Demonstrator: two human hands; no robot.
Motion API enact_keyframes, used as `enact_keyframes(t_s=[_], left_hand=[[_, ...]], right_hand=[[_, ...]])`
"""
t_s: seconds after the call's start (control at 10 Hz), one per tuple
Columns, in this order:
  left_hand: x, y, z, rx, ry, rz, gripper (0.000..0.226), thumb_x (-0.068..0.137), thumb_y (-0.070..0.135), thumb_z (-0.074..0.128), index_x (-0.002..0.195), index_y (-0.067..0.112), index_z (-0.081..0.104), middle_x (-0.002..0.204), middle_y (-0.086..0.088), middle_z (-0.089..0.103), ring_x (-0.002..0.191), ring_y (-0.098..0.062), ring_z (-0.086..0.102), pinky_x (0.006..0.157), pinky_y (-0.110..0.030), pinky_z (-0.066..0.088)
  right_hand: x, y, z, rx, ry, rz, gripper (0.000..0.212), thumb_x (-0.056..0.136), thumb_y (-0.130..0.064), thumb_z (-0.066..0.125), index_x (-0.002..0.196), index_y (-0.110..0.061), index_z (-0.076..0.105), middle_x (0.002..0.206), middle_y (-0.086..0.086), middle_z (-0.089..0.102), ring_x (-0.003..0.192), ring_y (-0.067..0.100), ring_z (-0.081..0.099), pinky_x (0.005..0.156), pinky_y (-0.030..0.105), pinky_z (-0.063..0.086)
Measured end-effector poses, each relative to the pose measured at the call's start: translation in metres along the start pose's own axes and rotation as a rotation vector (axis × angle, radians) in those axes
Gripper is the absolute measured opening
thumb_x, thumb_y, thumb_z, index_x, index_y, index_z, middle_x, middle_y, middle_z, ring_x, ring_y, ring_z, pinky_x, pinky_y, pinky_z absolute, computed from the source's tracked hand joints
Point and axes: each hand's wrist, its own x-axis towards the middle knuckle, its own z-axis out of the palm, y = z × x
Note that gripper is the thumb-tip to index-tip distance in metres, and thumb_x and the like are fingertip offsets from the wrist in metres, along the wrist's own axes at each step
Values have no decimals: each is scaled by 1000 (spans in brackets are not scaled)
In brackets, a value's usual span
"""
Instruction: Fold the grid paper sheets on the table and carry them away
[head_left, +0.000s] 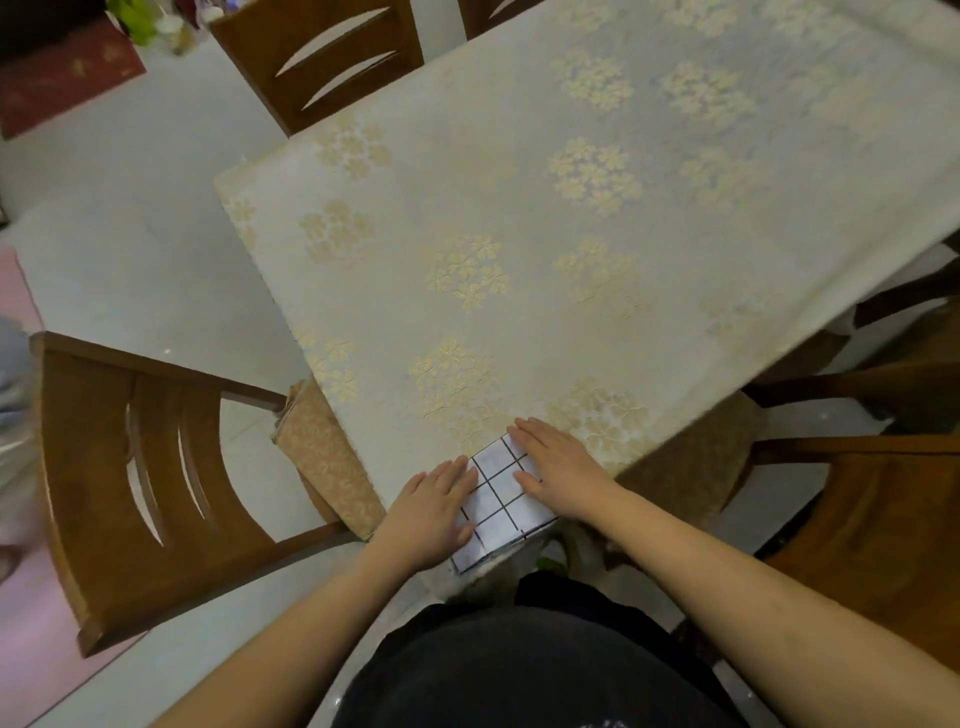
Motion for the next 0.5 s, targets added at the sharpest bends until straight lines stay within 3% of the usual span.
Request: enact_keyframes(t_s=[0.1,0.2,0.3,0.5], left_hand=[[5,14,-30,24,91,-96,72,90,62,16,149,23,27,154,-2,33,141,-22,30,114,-45,24],[5,27,-49,70,112,-165,93,76,69,-6,149,23,28,153,-1,34,141,-23,29,113,-51,20],[0,33,-58,99,93,-160,96,73,70,-8,151,23,23,157,-1,27,145,-24,22,116,-52,15],[-15,38,-64,131,77,-150,93,74,67,-6,147,22,30,151,0,37,140,-22,31,114,-49,22]], right_hand=[[-11,-7,-15,-64,13,22,60,99,-41,40,152,-17,24,160,4,20,147,21,17,118,38,18],[-22,-15,-24,-64,51,73,59,98,-38,39,151,-18,26,155,3,32,142,22,28,114,39,23],[-30,-23,-29,-74,95,100,57,97,-37,38,150,-19,28,150,3,39,136,23,36,111,39,28],[-39,-32,-28,-108,194,126,49,98,-41,36,140,-17,44,142,4,48,131,24,40,107,39,30]])
